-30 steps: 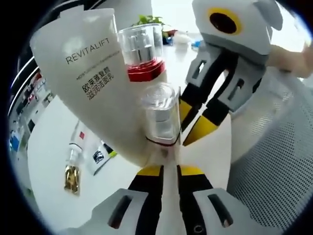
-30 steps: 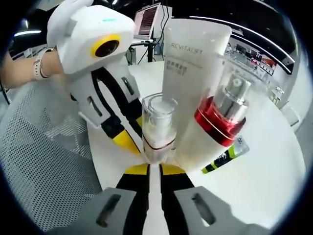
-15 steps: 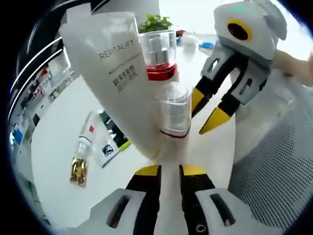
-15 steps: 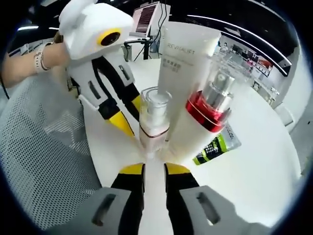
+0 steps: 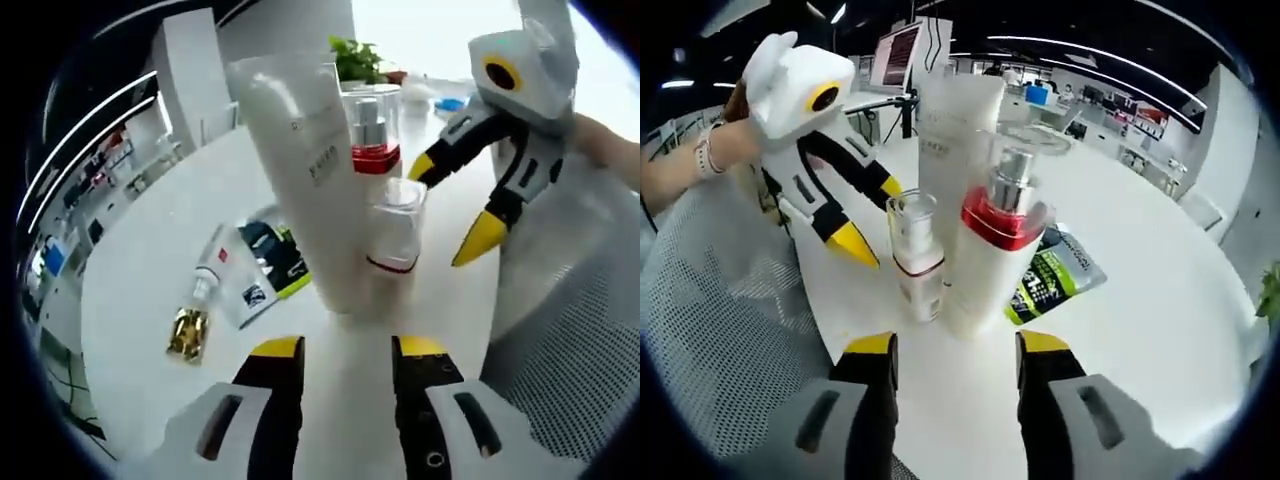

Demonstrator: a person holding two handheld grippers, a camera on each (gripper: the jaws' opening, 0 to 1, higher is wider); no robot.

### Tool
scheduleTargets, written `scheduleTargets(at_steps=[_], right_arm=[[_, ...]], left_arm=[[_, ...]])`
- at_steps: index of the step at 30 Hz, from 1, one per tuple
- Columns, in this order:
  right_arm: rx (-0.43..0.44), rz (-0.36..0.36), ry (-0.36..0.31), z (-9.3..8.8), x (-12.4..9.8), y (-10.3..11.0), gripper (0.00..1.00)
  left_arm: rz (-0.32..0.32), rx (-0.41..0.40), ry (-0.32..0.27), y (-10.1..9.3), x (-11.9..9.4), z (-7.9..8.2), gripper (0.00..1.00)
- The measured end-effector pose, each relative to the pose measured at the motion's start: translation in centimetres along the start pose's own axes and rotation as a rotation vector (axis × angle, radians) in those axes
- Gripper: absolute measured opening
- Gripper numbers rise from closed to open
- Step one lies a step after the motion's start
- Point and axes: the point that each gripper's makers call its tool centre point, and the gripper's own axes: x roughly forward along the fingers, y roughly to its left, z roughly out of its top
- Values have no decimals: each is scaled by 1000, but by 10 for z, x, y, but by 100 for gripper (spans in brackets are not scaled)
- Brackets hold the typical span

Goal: Arrange the skincare products in the storage area until every visible bottle or jar stands upright without overlapping.

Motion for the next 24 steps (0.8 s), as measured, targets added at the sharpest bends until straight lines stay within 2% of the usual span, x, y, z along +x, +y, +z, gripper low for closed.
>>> scheduleTargets(at_steps=[5, 8, 11, 19, 24], right_arm=[[-4, -42, -48, 7, -5, -6, 69], [0, -56, -85, 13, -8, -9, 76], [8, -55, -112, 17, -10, -9, 81], [10, -60, -154, 23, -13, -11, 94], [31, -38, -144, 19, -11, -9, 99]], left_arm=[[60, -14, -28, 12, -6, 4, 47], [89, -41, -65, 19, -10, 9, 57], [104, -55, -106, 22, -14, 16, 61], [125, -68, -139, 24, -23, 16, 79], [108, -68, -159, 20, -23, 20, 85]])
